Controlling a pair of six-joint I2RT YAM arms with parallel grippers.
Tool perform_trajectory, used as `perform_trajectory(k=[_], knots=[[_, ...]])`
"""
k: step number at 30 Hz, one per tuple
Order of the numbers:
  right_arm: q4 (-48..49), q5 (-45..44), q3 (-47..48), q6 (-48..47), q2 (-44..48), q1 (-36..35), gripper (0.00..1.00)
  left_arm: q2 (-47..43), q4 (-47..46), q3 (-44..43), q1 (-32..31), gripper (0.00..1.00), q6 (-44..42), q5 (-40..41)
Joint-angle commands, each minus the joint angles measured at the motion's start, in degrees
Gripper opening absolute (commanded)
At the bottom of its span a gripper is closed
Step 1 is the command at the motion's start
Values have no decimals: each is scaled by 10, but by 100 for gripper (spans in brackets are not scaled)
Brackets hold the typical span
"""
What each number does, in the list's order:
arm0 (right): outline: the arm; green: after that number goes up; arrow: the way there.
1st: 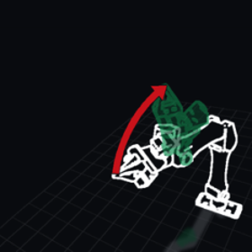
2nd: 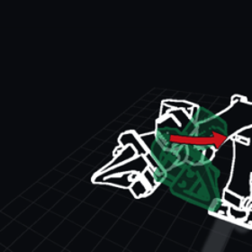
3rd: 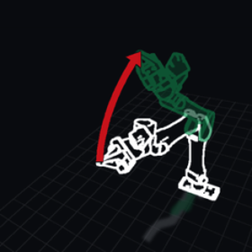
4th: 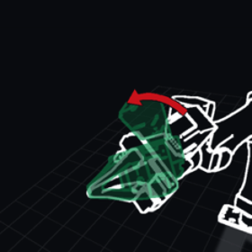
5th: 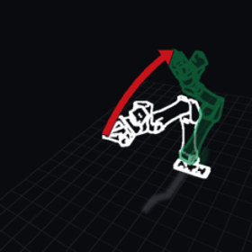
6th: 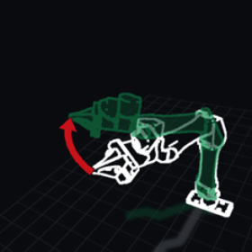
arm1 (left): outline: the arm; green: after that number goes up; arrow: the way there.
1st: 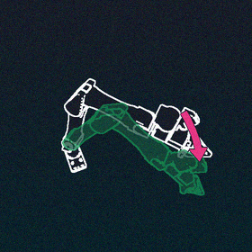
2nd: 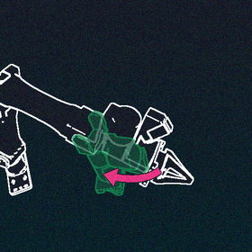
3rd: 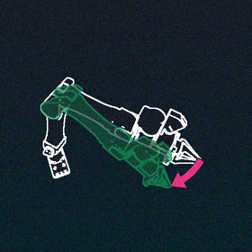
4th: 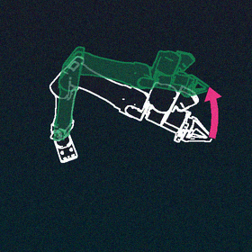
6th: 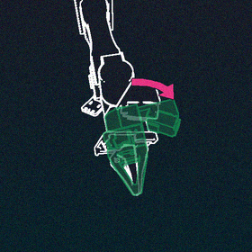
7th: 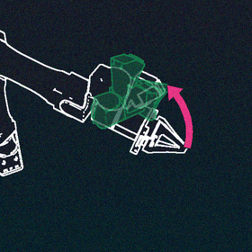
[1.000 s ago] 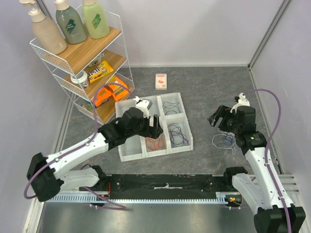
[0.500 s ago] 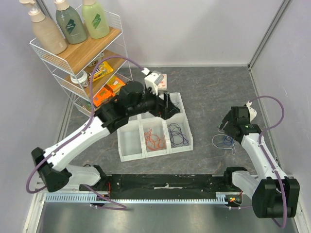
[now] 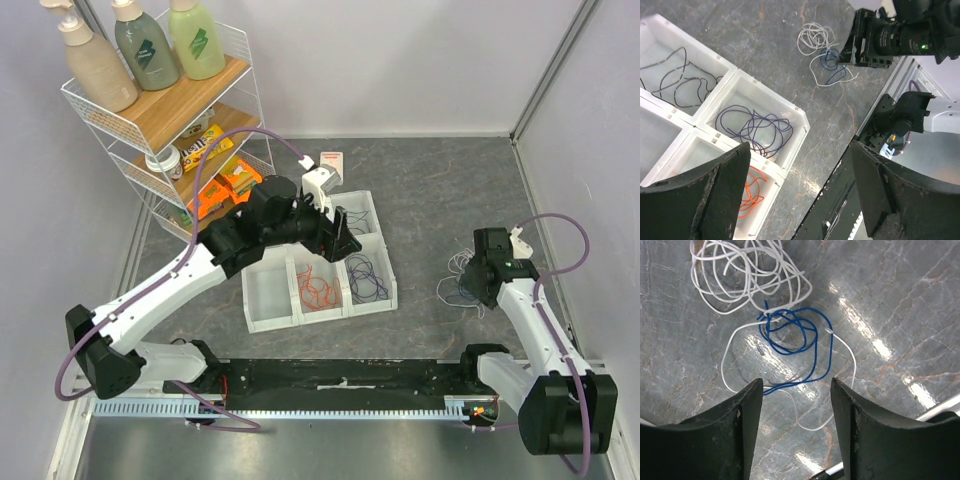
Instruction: Untangle the cables
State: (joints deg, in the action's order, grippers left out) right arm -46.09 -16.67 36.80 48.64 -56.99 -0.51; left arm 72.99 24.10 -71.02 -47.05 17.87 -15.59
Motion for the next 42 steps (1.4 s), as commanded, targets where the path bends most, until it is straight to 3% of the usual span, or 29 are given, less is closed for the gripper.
perform_trajectory(k=[1, 3, 8, 17, 27, 32, 42], knots=[[-46, -29, 7, 16, 20, 1, 67, -35, -18, -2, 1, 87, -28, -2], [-51, -33, 4, 22, 14, 2, 68, -31, -19, -2, 0, 87, -24, -13], [-12, 0, -6, 30, -15, 2, 52, -33, -22, 2, 1, 86, -15, -26], [39, 2, -28, 32, -38, 2, 0, -35, -25, 8, 2, 86, -18, -11], [4, 36, 67, -82, 74, 2, 0, -32, -58, 31, 1, 86, -26, -21], [2, 91, 128, -165, 152, 1, 0, -41, -136, 76, 1, 86, -23, -51], [-14, 218, 320, -212, 139, 0, 0, -32, -391, 146, -9, 83, 161, -174]])
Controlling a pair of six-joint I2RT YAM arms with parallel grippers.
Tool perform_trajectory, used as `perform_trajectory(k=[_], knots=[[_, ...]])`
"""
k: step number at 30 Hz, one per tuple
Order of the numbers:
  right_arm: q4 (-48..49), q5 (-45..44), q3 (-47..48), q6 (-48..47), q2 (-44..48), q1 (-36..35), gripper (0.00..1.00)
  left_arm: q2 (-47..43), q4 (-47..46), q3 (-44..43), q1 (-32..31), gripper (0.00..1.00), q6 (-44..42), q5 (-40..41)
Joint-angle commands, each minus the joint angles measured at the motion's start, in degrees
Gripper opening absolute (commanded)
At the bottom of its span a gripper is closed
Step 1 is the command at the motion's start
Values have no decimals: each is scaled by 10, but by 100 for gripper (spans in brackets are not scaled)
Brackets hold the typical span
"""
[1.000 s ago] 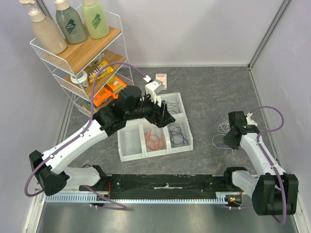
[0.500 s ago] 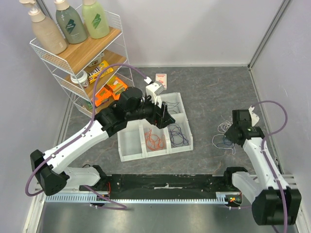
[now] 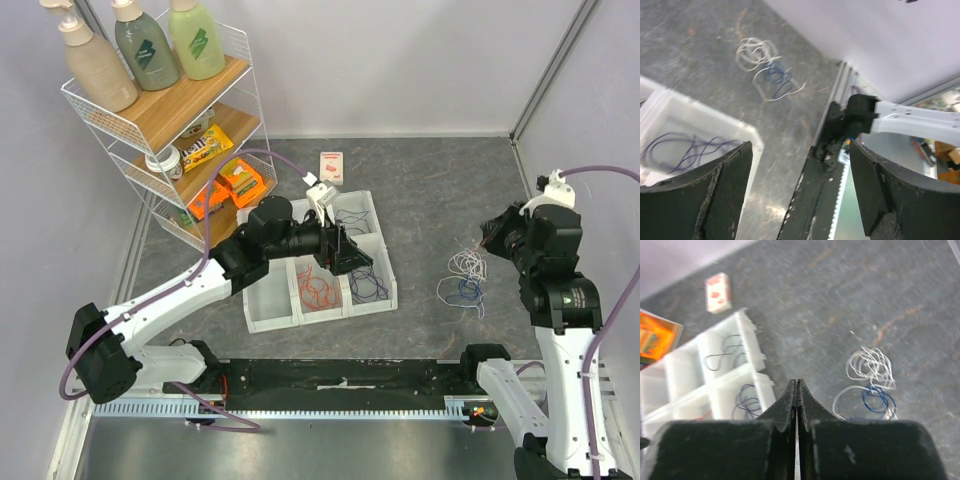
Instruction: Untangle the cables
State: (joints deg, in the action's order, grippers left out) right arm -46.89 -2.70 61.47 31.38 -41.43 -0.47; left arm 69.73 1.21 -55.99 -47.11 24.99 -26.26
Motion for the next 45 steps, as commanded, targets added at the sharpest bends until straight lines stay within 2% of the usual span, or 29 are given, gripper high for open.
perform_trajectory(k=[1, 5, 11, 15, 19, 21, 22, 23, 24, 25, 27, 30, 35, 40, 45], knots=[[-3, 81, 87, -41, -15, 1, 0, 5, -175, -11, -15, 82, 97, -67], [26, 94, 64, -51, 4, 0, 0, 29, -203, -54, -58, 83, 70, -47], [29, 152, 4, -64, 6, 0, 0, 84, -276, -69, -168, 84, -92, 91], [25, 179, 22, -62, 23, 1, 0, 154, -332, -87, -184, 76, -103, 115], [13, 199, 47, -62, 22, 1, 0, 216, -372, -118, -192, 75, -98, 93], [-1, 163, 52, -50, 18, 1, 0, 232, -372, -128, -199, 73, -98, 98], [-15, 100, 51, -34, 16, 0, 1, 234, -371, -127, -202, 70, -92, 113], [-34, 31, 45, -6, 13, 1, 12, 233, -369, -119, -201, 68, -82, 136], [-43, -35, 29, 14, 12, 1, 24, 225, -367, -106, -202, 68, -72, 158], [-42, -64, 5, 24, 9, 0, 35, 214, -372, -88, -201, 68, -70, 168], [-35, -74, -39, 41, -7, 1, 50, 189, -387, -34, -201, 71, -58, 174], [-8, -26, -103, 68, -39, 0, 60, 145, -378, 16, -201, 77, -41, 188], [69, 74, -211, 99, -102, -3, 63, 69, -297, 65, -201, 80, -33, 190], [135, 43, -246, 92, -192, -19, 58, -3, -285, 127, -202, 81, -10, 190], [200, 41, -274, 95, -240, -20, 52, -42, -288, 165, -201, 81, 23, 177]])
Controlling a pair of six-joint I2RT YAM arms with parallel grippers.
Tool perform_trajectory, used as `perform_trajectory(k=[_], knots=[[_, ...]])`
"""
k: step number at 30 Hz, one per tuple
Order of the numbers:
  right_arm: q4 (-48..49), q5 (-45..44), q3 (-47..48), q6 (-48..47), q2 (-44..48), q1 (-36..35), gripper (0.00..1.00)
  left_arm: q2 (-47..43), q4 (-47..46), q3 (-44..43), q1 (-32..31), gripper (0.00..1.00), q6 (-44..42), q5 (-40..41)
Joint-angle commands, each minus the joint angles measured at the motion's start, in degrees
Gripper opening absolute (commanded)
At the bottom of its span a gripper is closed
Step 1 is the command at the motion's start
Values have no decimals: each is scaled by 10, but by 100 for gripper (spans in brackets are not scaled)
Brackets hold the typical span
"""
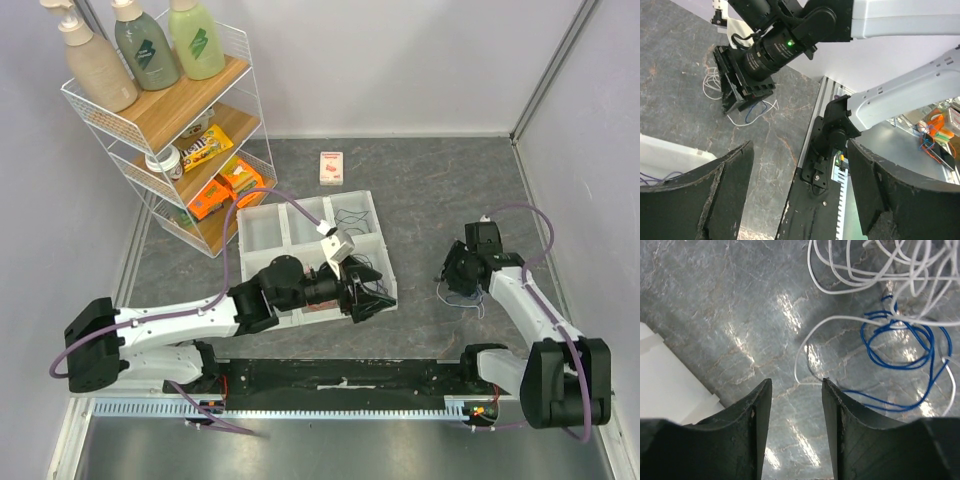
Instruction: Untangle the cables
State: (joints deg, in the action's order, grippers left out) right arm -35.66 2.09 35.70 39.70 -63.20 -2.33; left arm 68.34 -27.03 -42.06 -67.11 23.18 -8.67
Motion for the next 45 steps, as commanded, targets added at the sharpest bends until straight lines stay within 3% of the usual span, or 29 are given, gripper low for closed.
perform_trajectory(k=[1, 6, 10, 12, 13, 14, 24, 28, 33, 45], knots=[[95, -6, -19, 13, -32, -1, 50, -31, -7, 33, -1, 81, 44, 1], [143, -3, -39, 20, -70, -2, 45, -23, -6, 41, -1, 82, 48, 5], [171, 26, -44, 18, -86, -1, 31, -9, 7, 29, -1, 81, 55, 6], [183, 50, -41, 9, -79, -1, 18, -2, 14, 23, -1, 81, 61, 17], [183, 59, -36, 7, -67, -1, 3, 2, 24, 19, 0, 81, 68, 30], [183, 69, -31, 8, -50, 0, 0, 7, 40, 10, 0, 82, 73, 44], [25, 56, 154, 55, 220, 2, 0, 117, 77, -139, 14, 87, 58, -2], [2, 79, 224, 75, 224, 2, 0, 146, 72, -203, 15, 87, 40, -14], [-1, 97, 266, 92, 220, 3, 0, 172, 40, -236, 15, 83, 1, 35], [-14, 140, 287, 129, 236, 3, 0, 294, 56, -363, 15, 72, -17, 25]])
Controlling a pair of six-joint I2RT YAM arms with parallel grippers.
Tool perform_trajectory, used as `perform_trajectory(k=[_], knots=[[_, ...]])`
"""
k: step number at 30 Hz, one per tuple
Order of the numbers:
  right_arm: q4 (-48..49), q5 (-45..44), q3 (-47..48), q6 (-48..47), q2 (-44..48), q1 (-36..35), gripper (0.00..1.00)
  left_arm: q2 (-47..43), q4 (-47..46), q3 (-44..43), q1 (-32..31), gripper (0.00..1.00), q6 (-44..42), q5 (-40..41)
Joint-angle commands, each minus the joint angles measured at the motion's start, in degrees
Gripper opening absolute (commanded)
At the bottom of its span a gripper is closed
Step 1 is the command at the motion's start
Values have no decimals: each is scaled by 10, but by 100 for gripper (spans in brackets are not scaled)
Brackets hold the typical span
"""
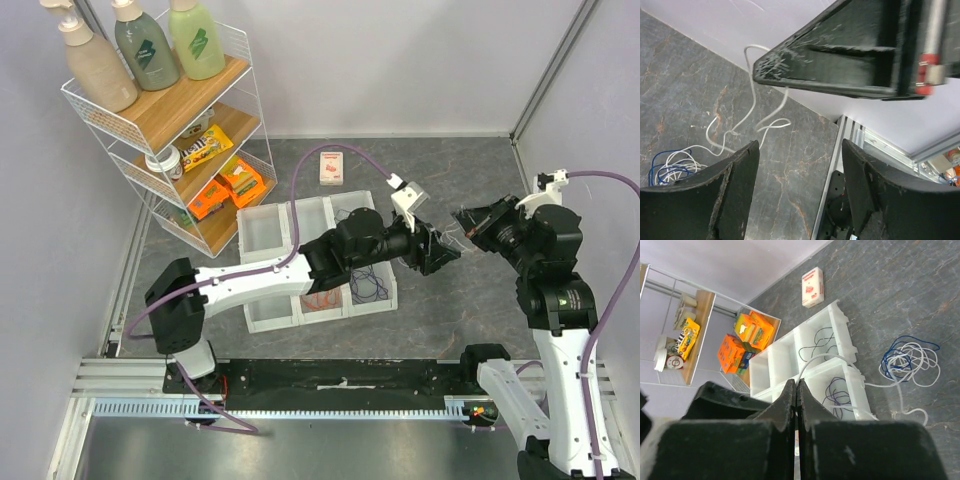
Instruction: Untangle the cables
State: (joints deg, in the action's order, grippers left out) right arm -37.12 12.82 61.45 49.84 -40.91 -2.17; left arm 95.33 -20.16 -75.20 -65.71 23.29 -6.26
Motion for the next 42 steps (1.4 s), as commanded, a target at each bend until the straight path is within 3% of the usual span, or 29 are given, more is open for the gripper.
perform_trajectory(k=[1, 6, 10, 12, 16, 18, 20, 24, 27, 30, 33, 42], knots=[[0, 37, 31, 33, 16, 1, 0, 28, -15, -35, 1, 72, -17, 5], [-5, 53, 48, 41, 26, 2, 0, 57, -20, -55, 1, 79, -15, 27], [-10, 61, 67, 47, 28, 1, 0, 84, -50, -69, 2, 79, -18, 7], [-15, 58, 79, 45, 27, 1, 0, 91, -81, -70, 1, 64, -18, -10], [-34, 38, 90, 28, 30, 2, 0, 92, -116, -70, 4, 15, -25, -40], [-44, 21, 92, 15, 35, 1, 0, 86, -117, -73, 3, 2, -25, -47], [-53, -1, 95, -4, 37, 2, 5, 79, -113, -73, 4, 2, -25, -46], [-71, -71, 94, -78, 41, 2, 55, 58, -81, -71, 4, 2, -12, -20], [-98, -125, 92, -131, 42, 2, 77, 38, -45, -70, 8, 2, 0, 1], [-109, -190, 71, -172, 54, 1, 85, 21, 0, -81, 18, 2, 23, 7], [-110, -221, 37, -173, 74, 2, 86, 9, 44, -100, 28, 2, 36, 7], [-94, -178, -79, -141, 154, 1, 87, -5, 96, -162, 50, 2, 87, -50]])
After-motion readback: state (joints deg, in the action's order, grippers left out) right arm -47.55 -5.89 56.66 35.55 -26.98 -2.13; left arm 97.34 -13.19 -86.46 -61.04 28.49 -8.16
